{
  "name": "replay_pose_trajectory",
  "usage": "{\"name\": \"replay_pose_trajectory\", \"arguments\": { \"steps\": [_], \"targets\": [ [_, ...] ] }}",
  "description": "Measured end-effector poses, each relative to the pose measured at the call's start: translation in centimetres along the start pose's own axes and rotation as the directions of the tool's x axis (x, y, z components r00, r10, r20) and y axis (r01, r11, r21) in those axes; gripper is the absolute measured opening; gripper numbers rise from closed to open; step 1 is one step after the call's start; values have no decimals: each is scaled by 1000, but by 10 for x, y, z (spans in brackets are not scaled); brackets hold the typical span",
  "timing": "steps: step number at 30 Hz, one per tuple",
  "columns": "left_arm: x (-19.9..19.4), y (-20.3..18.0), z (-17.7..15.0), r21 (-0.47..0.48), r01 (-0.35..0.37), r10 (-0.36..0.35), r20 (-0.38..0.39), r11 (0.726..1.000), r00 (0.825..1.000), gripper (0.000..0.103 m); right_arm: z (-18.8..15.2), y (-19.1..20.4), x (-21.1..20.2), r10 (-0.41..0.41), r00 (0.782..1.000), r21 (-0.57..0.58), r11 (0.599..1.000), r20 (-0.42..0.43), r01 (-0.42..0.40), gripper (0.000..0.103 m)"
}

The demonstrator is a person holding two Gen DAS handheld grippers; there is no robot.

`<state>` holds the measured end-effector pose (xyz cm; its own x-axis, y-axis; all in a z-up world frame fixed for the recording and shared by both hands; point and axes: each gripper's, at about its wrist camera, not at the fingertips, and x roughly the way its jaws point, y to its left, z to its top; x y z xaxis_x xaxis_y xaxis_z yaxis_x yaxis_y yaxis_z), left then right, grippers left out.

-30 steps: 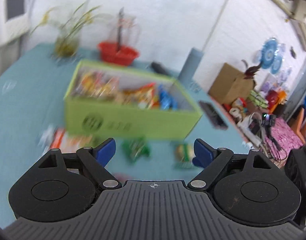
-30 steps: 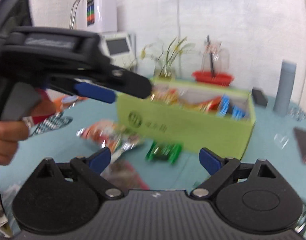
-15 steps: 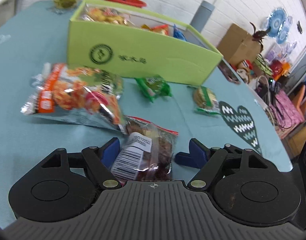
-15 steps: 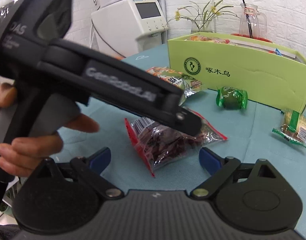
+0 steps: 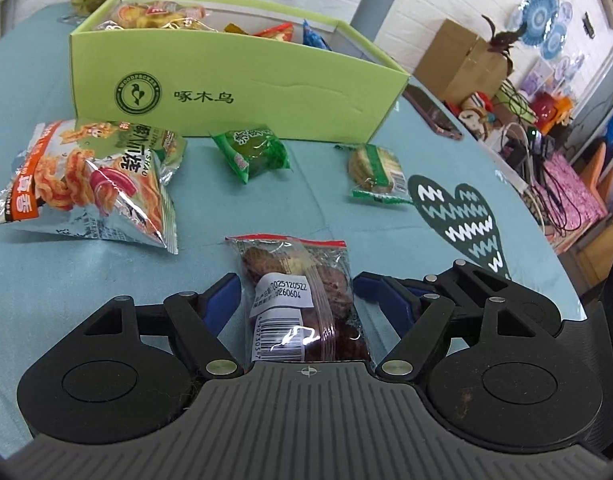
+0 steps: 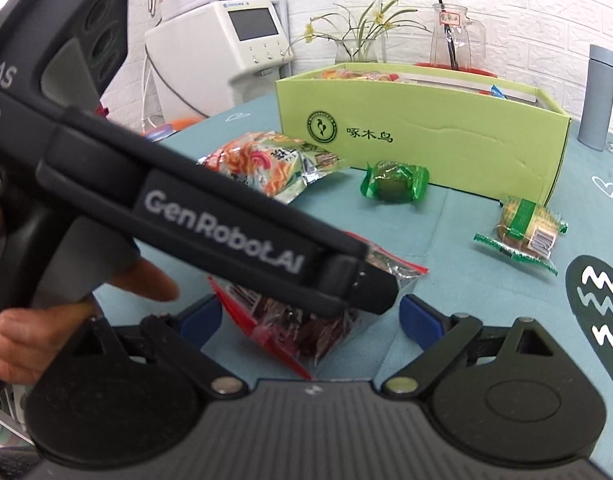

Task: Organize snacks
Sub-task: 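Grasp the clear bag of dried dates with the left tool, then carry the dried date bag into the green box and release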

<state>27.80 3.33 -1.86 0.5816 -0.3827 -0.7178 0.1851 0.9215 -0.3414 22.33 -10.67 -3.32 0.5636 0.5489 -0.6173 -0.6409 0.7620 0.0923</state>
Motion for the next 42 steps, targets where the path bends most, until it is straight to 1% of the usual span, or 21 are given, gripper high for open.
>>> {"name": "replay_pose_trajectory", "arguments": {
  "steps": [9, 12, 13, 14, 15, 16, 18, 20, 22, 25, 30, 32, 34, 36, 38, 42],
  "targets": [
    [-3, 6, -3, -8, 26, -26, 6, 1000, 1000, 62, 6, 9, 10, -48, 999, -34, 998, -12, 47, 94],
    [-4, 5, -7, 11, 23, -24, 22, 1000, 999, 59, 7, 12, 14, -66, 998, -41, 997, -13, 65, 94],
    [-5, 3, -10, 24, 8, -9, 33, 1000, 999, 52, 8, 13, 15, -75, 997, -44, 996, -10, 75, 89],
    [-7, 1, -13, 37, -24, 23, 47, 999, 999, 36, 8, 16, 15, -78, 997, -53, 996, -4, 77, 85],
    [-9, -1, -16, 41, -43, 40, 59, 998, 997, 35, 8, 18, 15, -76, 997, -54, 996, 3, 76, 79],
    [-11, -1, -18, 30, -49, 47, 70, 998, 996, 32, 7, 20, 14, -69, 998, -46, 997, 12, 70, 76],
    [-16, -3, -18, 20, -59, 57, 74, 998, 996, 31, 7, 22, 13, -64, 998, -31, 997, 22, 65, 76],
    [-21, -2, -11, -2, -49, 49, 83, 999, 995, 30, 10, 21, 11, -54, 998, -20, 998, 39, 55, 76],
    [-30, -3, 2, -14, -21, 23, 108, 1000, 994, 30, 15, 20, 7, -64, 996, -30, 997, 64, 66, 76],
    [-40, -10, 31, 7, -1, 0, 156, 1000, 988, 31, 31, 19, -1, -92, 988, -64, 993, 125, 101, 76],
    [-36, -20, 97, 57, -9, -5, 231, 998, 973, 31, 81, -9, 3, -125, 968, -110, 982, 219, 152, 78],
    [-29, -20, 127, 72, -23, 3, 255, 997, 967, 31, 106, -27, 12, -126, 963, -113, 981, 238, 156, 78],
    [-19, -15, 152, 64, -30, 12, 270, 997, 963, 31, 131, -44, 25, -126, 959, -121, 980, 255, 160, 78],
    [-3, -6, 176, 55, -44, 28, 266, 998, 964, 31, 152, -61, 43, -120, 960, -130, 979, 253, 156, 78],
    [17, 6, 192, 43, -61, 49, 245, 997, 968, 31, 168, -77, 65, -109, 966, -130, 981, 235, 142, 79],
    [64, 30, 210, 21, -81, 77, 167, 996, 983, 31, 185, -107, 115, -84, 985, -131, 986, 148, 104, 78]
  ]
}}
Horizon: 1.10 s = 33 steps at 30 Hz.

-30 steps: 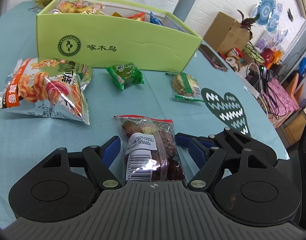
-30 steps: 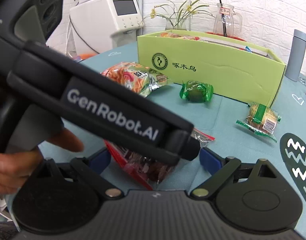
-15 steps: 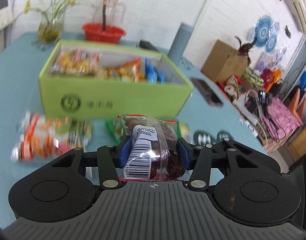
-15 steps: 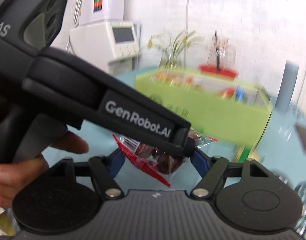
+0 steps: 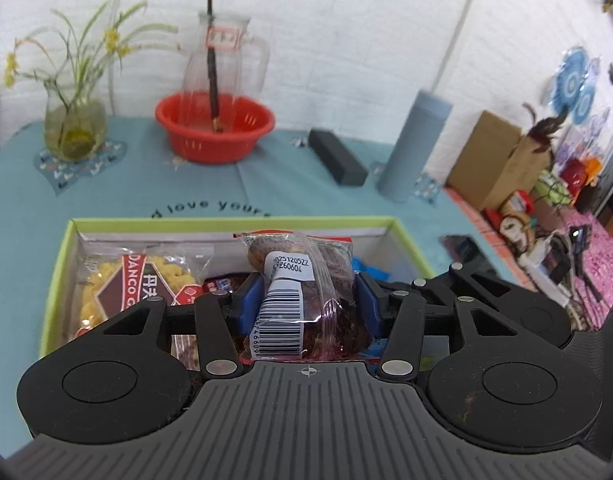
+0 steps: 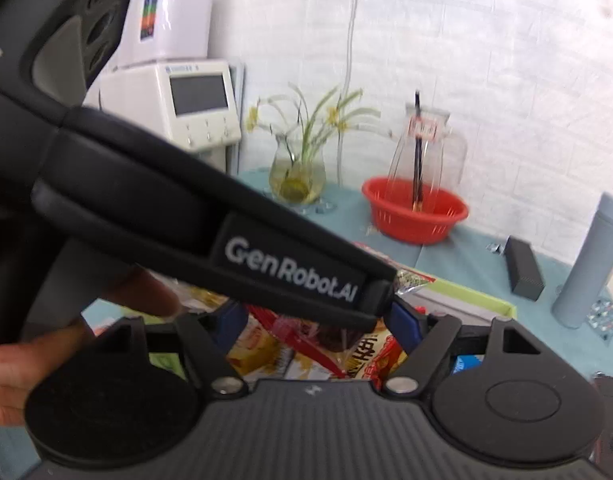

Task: Organize snacks
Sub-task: 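Carry the dried date bag into the green box and release, then grasp the orange-and-silver shrimp chip bag with the left tool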

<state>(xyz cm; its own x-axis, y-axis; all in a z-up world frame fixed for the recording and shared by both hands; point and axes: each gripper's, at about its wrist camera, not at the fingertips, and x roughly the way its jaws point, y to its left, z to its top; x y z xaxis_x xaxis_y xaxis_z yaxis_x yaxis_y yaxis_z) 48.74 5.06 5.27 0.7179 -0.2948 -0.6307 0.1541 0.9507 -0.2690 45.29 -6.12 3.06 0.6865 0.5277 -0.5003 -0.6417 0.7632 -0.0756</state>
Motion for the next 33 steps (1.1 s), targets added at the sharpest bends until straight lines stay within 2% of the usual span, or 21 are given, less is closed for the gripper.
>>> {"name": "replay_pose_trajectory", "arguments": {
  "steps": [2, 4, 6, 7, 9, 11, 14, 17, 19, 22, 25, 28, 31, 33],
  "targets": [
    [22, 7, -2, -3, -7, 7, -50, 1000, 999, 32, -2, -9, 27, 8, 998, -8, 1000, -66, -9, 78],
    [31, 12, -5, 4, -6, 6, -45, 1000, 999, 32, -4, -17, 44, 35, 994, 14, 999, -101, -33, 82],
    [28, 17, -3, -18, 26, -27, -38, 1000, 999, 43, -7, -22, 48, 57, 993, 33, 998, -108, -53, 83],
    [24, 18, -3, -32, 51, -52, -30, 998, 998, 53, -7, -19, 47, 49, 994, 24, 999, -100, -47, 86],
    [10, 18, -3, -42, 66, -66, 5, 997, 998, 55, -9, -17, 37, 3, 997, 8, 1000, -77, -3, 93],
    [-14, 14, -3, -33, 60, -58, 56, 998, 997, 66, -9, -10, 17, -14, 1000, 2, 1000, -28, 14, 93],
    [-53, 12, -14, -38, 72, -67, 119, 997, 991, 75, -13, -5, -28, -37, 997, 29, 999, 61, 36, 93],
    [-90, 14, -41, -53, 81, -72, 149, 995, 986, 77, -32, 7, -72, -27, 990, 70, 997, 138, 17, 94],
    [-111, 19, -64, -85, 52, -38, 161, 995, 986, 80, -49, 17, -90, 8, 989, 114, 993, 150, -26, 94],
    [-139, 33, -97, -150, 8, 20, 180, 989, 984, 80, -79, 37, -92, 62, 992, 190, 978, 109, -82, 94],
    [-155, 58, -118, -225, 16, 24, 172, 974, 985, 80, -102, 63, -82, 139, 990, 246, 959, 24, -141, 94],
    [-152, 86, -126, -274, -50, 88, 129, 961, 988, 79, -103, 91, -66, 223, 974, 219, 952, -22, -213, 94],
    [-133, 110, -130, -284, -81, 98, 46, 955, 994, 74, -96, 114, -47, 285, 955, 169, 948, -82, -268, 94],
    [-118, 122, -135, -298, -92, 91, -19, 950, 996, 67, -92, 122, -29, 306, 945, 167, 944, -118, -284, 94]
  ]
}}
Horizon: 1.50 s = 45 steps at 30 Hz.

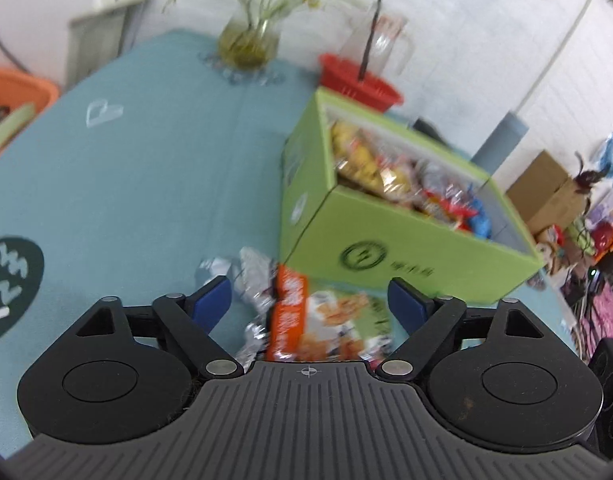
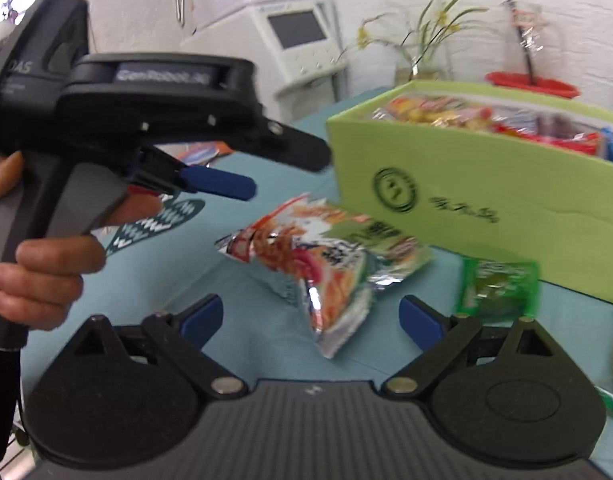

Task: Organize snacks
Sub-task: 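Grasp the orange-and-silver shrimp chip bag with the left tool, then lift the shrimp chip bag into the green box and open the left tool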

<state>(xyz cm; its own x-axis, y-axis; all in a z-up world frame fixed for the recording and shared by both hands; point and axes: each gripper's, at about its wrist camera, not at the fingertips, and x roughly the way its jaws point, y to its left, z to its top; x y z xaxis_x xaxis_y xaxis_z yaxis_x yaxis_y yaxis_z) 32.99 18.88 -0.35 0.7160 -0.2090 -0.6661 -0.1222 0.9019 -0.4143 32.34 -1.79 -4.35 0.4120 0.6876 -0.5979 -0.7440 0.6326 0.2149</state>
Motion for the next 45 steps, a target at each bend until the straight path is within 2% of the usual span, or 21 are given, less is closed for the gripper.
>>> {"name": "replay_pose_trajectory", "arguments": {
  "steps": [1, 3, 4, 6, 9, 12, 15, 16, 17, 19, 21, 23, 26, 29, 32, 36, 40, 43, 45],
  "targets": [
    [6, 4, -1, -4, 4, -4, -21, 1000, 1000, 63, 1, 3, 8, 0, 1000, 6, 1000, -17, 0, 94],
    [11, 6, -4, 7, 52, -52, -51, 999, 997, 62, 2, 13, 8, 3, 1000, -19, 1000, -21, -4, 95],
    [11, 6, -8, 25, 62, -60, -53, 998, 997, 68, 1, 19, 3, 28, 999, -30, 999, -22, -29, 94],
    [10, -1, -13, 94, 65, -60, -53, 993, 997, 70, -4, 34, -4, 51, 998, -61, 997, -21, -52, 95],
    [6, -18, -25, 204, 120, -105, -84, 972, 991, 72, -16, 54, -18, 52, 998, -91, 994, -22, -53, 95],
    [5, -40, -47, 294, 154, -122, -123, 943, 985, 73, -38, 67, -37, 74, 997, -58, 995, -23, -75, 95],
    [3, -61, -64, 367, 188, -146, -138, 911, 980, 73, -59, 71, -54, 37, 999, -15, 999, -18, -38, 94],
    [1, -66, -66, 369, 199, -157, -142, 908, 977, 70, -65, 70, -62, 30, 1000, 5, 1000, -4, -30, 94],
    [-1, -68, -66, 356, 199, -160, -136, 913, 978, 65, -70, 68, -69, 27, 1000, 27, 999, 1, -27, 94],
    [-11, -64, -62, 302, 165, -144, -91, 939, 985, 65, -74, 65, -82, 11, 1000, 63, 998, -3, -10, 94],
    [-26, -54, -56, 223, 136, -135, -20, 965, 991, 69, -78, 64, -97, -34, 999, 60, 998, 2, 34, 94],
    [-39, -40, -53, 152, 141, -145, 18, 978, 989, 72, -80, 63, -110, -79, 997, 40, 996, 8, 78, 94],
    [-51, -26, -59, 66, 135, -136, 12, 989, 991, 73, -82, 60, -125, -106, 994, 34, 994, 26, 105, 94],
    [-53, -20, -73, 4, 114, -114, -22, 993, 993, 72, -70, 50, -122, -113, 992, 13, 994, 58, 113, 94],
    [-53, -21, -84, 0, 140, -140, -54, 990, 989, 73, -53, 36, -107, -118, 989, -6, 993, 86, 119, 94],
    [-46, -27, -88, 7, 179, -178, -88, 984, 980, 73, -48, 20, -79, -86, 996, 37, 996, 1, 86, 95],
    [-38, -35, -89, 38, 176, -171, -106, 984, 979, 73, -57, 33, -86, -63, 998, 15, 998, 14, 63, 94],
    [-33, -37, -89, 40, 171, -166, -114, 984, 980, 75, -60, 38, -93, -114, 993, 14, 993, 31, 113, 94],
    [-31, -40, -92, 46, 169, -163, -112, 985, 980, 77, -59, 35, -92, -109, 994, 50, 993, 28, 108, 94]
  ]
}}
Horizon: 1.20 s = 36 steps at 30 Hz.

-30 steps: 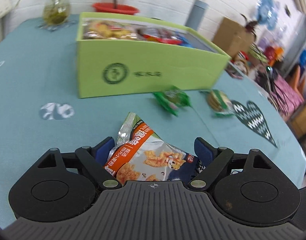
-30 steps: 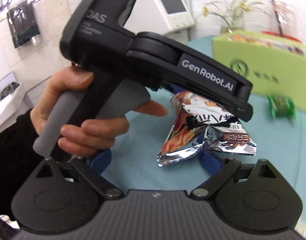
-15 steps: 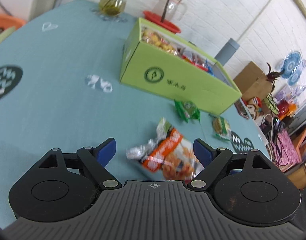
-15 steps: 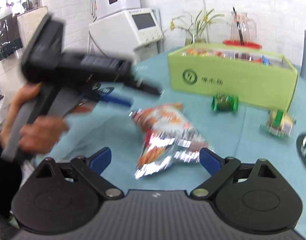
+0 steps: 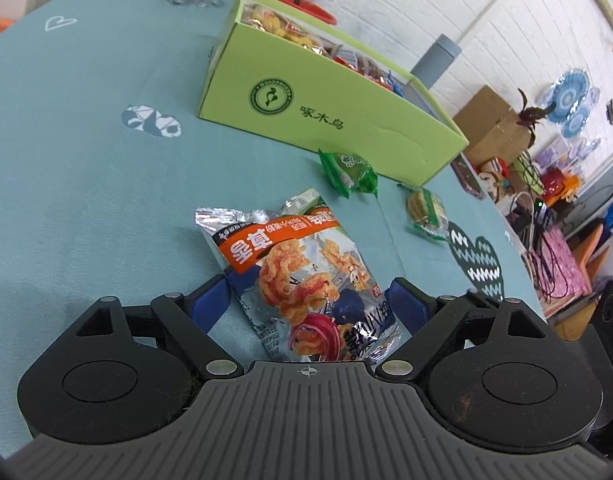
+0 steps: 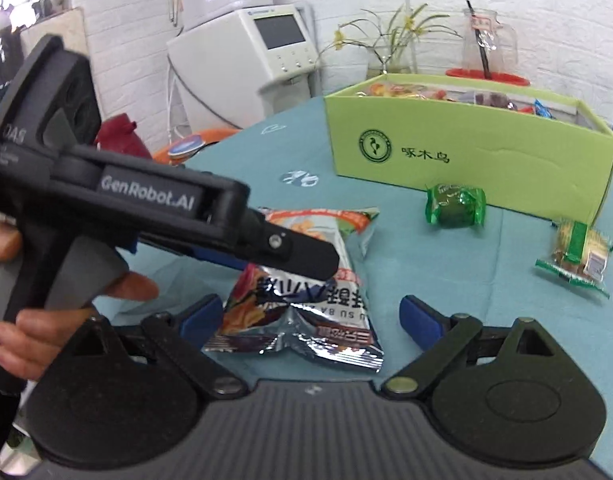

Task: Organize snacks
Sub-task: 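Lift the shrimp chip bag into the green box and open the left tool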

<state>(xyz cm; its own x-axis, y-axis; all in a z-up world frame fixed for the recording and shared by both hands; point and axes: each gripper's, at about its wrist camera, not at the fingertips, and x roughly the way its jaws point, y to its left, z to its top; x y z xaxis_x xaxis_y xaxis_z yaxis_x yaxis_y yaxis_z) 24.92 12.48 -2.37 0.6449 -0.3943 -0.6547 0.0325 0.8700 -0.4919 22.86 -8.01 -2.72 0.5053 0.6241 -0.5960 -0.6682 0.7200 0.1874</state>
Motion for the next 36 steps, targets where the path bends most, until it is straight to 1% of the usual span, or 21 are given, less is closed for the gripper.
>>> {"name": "replay_pose_trajectory", "arguments": {
  "steps": [1, 3, 4, 5, 6, 8, 11, 14, 16, 19, 22, 25, 27, 29, 30, 31, 33, 34, 35, 36],
  "targets": [
    [1, -2, -1, 9, -5, 5, 2, 1000, 1000, 77, 0, 0, 4, 16, 1000, 17, 1000, -10, -16, 94],
    [2, -7, -4, 40, -26, 26, 7, 999, 1000, 73, 1, 5, 16, 40, 999, 7, 999, -29, -40, 95],
    [2, -9, -4, 55, -23, 24, -3, 998, 1000, 51, 0, 11, 18, 28, 999, -28, 999, -17, -28, 94],
    [2, -11, -4, 55, -12, 13, -16, 998, 1000, 46, -1, 17, 21, 21, 1000, -63, 998, -21, -22, 94],
    [0, -13, -2, 59, -14, 15, -7, 998, 1000, 45, -1, 23, 21, 17, 1000, -87, 996, -20, -18, 92],
    [-7, -18, 3, 75, 1, -1, 8, 997, 1000, 43, 1, 32, 17, -18, 1000, -143, 990, 4, 19, 89],
    [-12, -31, 20, 91, 30, -33, 35, 995, 999, 43, 12, 30, 6, -36, 998, -152, 987, 59, 45, 87],
    [-11, -49, 52, 125, 47, -55, 66, 991, 996, 44, 34, 19, -2, -60, 992, -161, 984, 112, 78, 87],
    [-10, -64, 81, 167, 53, -71, 99, 984, 993, 44, 56, 10, -5, -83, 985, -183, 977, 150, 110, 88],
    [0, -82, 132, 211, 38, -67, 135, 977, 989, 45, 97, -8, -3, -108, 974, -218, 964, 199, 152, 89],
    [24, -86, 181, 214, 21, -49, 127, 977, 991, 45, 143, -38, 10, -107, 973, -216, 965, 204, 151, 89],
    [62, -76, 217, 183, 1, -15, 77, 983, 997, 46, 177, -69, 38, -101, 982, -195, 972, 161, 131, 89],
    [90, -64, 229, 163, -33, 27, 41, 986, 999, 46, 192, -88, 64, -95, 990, -174, 978, 108, 113, 89],
    [116, -53, 233, 153, -66, 67, -2, 986, 998, 48, 197, -103, 91, -87, 995, -161, 983, 48, 93, 88],
    [126, -46, 230, 148, -63, 65, -11, 987, 998, 49, 197, -111, 104, -78, 997, -153, 985, 12, 79, 89],
    [128, -42, 228, 150, -42, 43, -2, 988, 999, 50, 195, -117, 115, -70, 998, -144, 987, -6, 68, 91],
    [127, -37, 227, 153, -7, 5, 10, 988, 1000, 52, 191, -121, 121, -79, 997, -156, 984, 19, 81, 93],
    [126, -35, 225, 155, 5, -8, 17, 988, 1000, 56, 191, -121, 120, -75, 997, -153, 985, 29, 79, 93],
    [125, -34, 226, 155, 12, -16, 24, 988, 1000, 63, 191, -120, 119, -78, 996, -149, 985, 39, 83, 93],
    [121, -35, 226, 148, 9, -15, 39, 989, 999, 67, 191, -120, 118, -83, 995, -149, 985, 47, 89, 93]
  ]
}}
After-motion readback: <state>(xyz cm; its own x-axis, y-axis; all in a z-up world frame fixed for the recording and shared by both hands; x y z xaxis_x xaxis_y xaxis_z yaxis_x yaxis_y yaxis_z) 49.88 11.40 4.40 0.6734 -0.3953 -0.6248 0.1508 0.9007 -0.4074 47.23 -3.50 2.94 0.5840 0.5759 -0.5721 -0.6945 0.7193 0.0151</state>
